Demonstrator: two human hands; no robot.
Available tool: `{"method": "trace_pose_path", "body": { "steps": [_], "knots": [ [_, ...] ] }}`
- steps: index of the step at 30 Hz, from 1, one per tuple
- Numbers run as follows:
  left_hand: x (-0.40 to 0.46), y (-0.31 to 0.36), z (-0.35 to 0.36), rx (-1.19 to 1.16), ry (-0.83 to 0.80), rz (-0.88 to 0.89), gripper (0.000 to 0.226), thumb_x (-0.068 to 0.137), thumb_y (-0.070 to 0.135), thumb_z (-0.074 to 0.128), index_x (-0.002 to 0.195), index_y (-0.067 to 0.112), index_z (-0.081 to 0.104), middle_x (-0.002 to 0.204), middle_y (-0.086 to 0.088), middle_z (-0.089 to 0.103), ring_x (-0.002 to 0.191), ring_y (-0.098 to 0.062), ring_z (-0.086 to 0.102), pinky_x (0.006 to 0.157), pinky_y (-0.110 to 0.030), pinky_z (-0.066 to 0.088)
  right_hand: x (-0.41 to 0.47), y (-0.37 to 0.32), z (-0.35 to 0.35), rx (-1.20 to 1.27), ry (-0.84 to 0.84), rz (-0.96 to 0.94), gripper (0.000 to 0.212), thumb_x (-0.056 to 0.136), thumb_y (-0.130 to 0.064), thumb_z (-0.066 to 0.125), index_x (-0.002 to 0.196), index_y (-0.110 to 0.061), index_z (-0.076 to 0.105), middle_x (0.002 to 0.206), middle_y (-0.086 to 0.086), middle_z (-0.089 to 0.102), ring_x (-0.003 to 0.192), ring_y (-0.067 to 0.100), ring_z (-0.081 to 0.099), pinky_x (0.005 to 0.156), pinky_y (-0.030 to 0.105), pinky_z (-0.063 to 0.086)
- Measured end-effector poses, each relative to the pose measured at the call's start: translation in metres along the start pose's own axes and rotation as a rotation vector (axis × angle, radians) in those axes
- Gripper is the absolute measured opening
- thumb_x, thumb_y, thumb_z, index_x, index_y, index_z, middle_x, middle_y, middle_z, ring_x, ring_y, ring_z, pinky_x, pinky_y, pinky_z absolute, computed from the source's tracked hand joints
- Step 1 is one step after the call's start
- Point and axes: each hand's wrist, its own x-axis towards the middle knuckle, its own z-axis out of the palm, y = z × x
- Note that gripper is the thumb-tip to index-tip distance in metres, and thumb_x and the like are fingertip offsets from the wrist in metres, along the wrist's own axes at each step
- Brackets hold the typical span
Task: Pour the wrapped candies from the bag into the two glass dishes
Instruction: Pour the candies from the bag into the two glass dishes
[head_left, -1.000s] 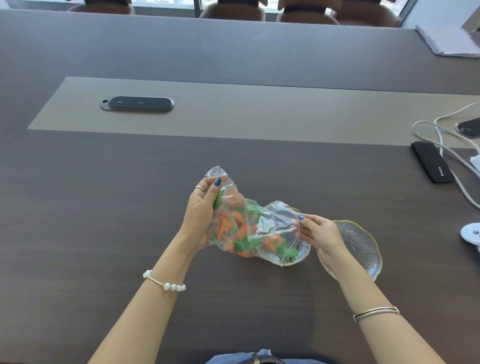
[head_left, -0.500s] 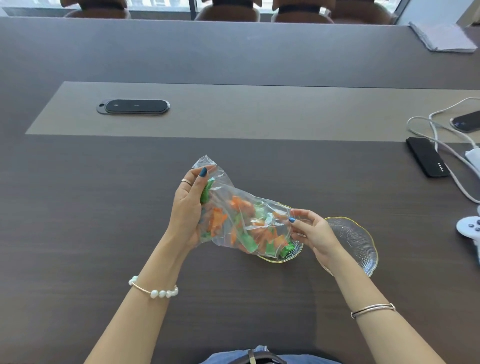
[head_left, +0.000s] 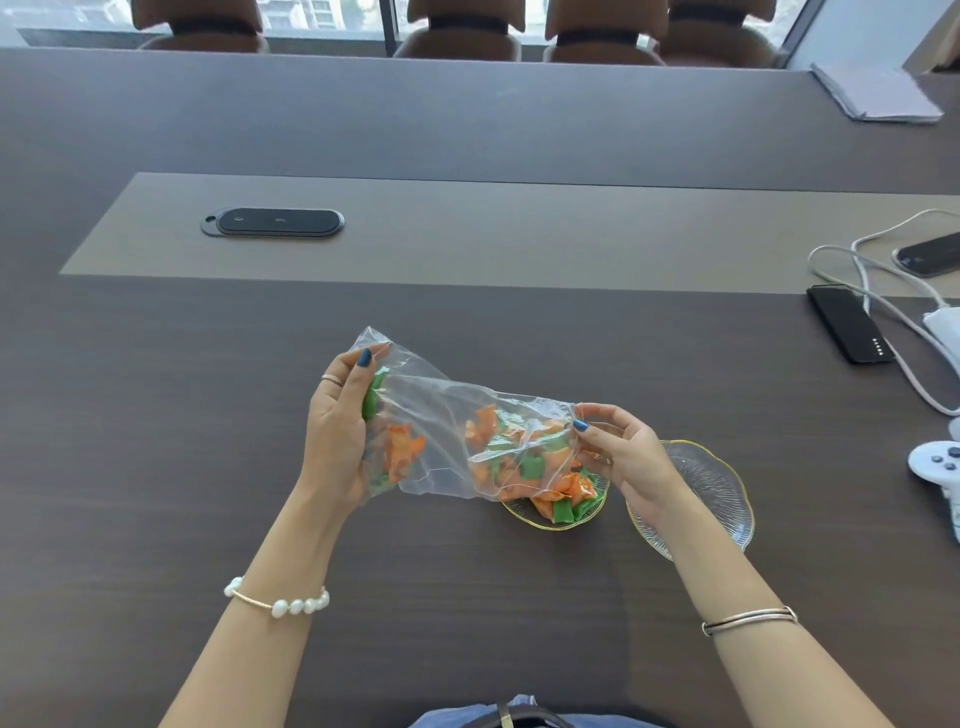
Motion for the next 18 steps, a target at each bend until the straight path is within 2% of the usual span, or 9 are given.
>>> {"method": "trace_pose_path", "body": {
  "steps": [2, 5, 9, 12, 14, 16, 18],
  "knots": [
    [0.0, 0.001, -0.007, 0.033, 0.036, 0.007, 0.017, 0.094, 0.027, 0.052, 0.084, 0.027, 0.066, 0.07, 0.001, 0.058, 0.055, -0.016, 0.055, 0.054, -0.035, 0.054, -0.003, -0.001, 0.004, -0.002, -0.019, -0.018, 0.017, 0.084, -0.005, 0.061, 0.095, -0.018, 0.065, 0.091, 0.005, 0.069, 0.076, 0.011, 0.066, 0.069, 0.025, 0.053],
    [0.0, 0.004, -0.016, 0.035, 0.098, 0.038, 0.013, 0.094, 0.024, 0.053, 0.084, 0.022, 0.062, 0.062, 0.004, 0.055, 0.039, -0.007, 0.05, 0.039, -0.021, 0.049, -0.006, -0.005, 0.014, -0.009, -0.06, -0.041, 0.016, 0.083, -0.005, 0.062, 0.094, -0.017, 0.066, 0.086, 0.002, 0.07, 0.072, 0.007, 0.067, 0.064, 0.021, 0.053],
    [0.0, 0.002, -0.027, 0.018, 0.161, 0.067, 0.015, 0.095, 0.02, 0.05, 0.088, 0.02, 0.063, 0.063, 0.007, 0.061, 0.043, -0.003, 0.055, 0.041, -0.016, 0.048, -0.009, -0.012, 0.022, -0.038, -0.113, -0.077, 0.017, 0.082, -0.008, 0.064, 0.096, -0.017, 0.067, 0.086, 0.001, 0.072, 0.076, 0.008, 0.068, 0.065, 0.022, 0.053],
    [-0.002, -0.001, -0.034, 0.024, 0.186, 0.068, 0.019, 0.097, 0.019, 0.045, 0.09, 0.021, 0.063, 0.047, 0.013, 0.049, 0.028, -0.001, 0.037, 0.033, -0.012, 0.038, -0.013, -0.016, 0.023, -0.032, -0.13, -0.104, 0.019, 0.079, -0.01, 0.067, 0.097, -0.016, 0.069, 0.087, 0.002, 0.073, 0.08, 0.012, 0.068, 0.065, 0.022, 0.053],
    [-0.002, -0.003, -0.036, 0.003, 0.184, 0.035, 0.018, 0.097, 0.021, 0.045, 0.092, 0.02, 0.062, 0.04, 0.014, 0.043, 0.026, -0.002, 0.033, 0.036, -0.018, 0.045, -0.014, -0.02, 0.024, -0.017, -0.144, -0.119, 0.019, 0.079, -0.009, 0.067, 0.096, -0.015, 0.069, 0.086, 0.002, 0.074, 0.08, 0.013, 0.069, 0.065, 0.022, 0.054],
    [-0.003, -0.006, -0.038, -0.021, 0.203, 0.005, 0.018, 0.097, 0.022, 0.046, 0.091, 0.02, 0.062, 0.047, 0.008, 0.044, 0.032, -0.003, 0.035, 0.038, -0.025, 0.05, -0.016, -0.026, 0.025, -0.006, -0.154, -0.136, 0.018, 0.079, -0.008, 0.066, 0.095, -0.016, 0.069, 0.085, 0.002, 0.075, 0.079, 0.012, 0.069, 0.066, 0.022, 0.054],
    [-0.003, -0.01, -0.041, 0.017, 0.227, 0.016, 0.021, 0.095, 0.024, 0.047, 0.089, 0.025, 0.067, 0.06, 0.001, 0.04, 0.041, -0.007, 0.033, 0.037, -0.02, 0.045, -0.017, -0.031, 0.024, -0.009, -0.164, -0.157, 0.018, 0.078, -0.008, 0.066, 0.095, -0.015, 0.069, 0.084, 0.002, 0.075, 0.077, 0.011, 0.069, 0.065, 0.021, 0.054]
  ]
}}
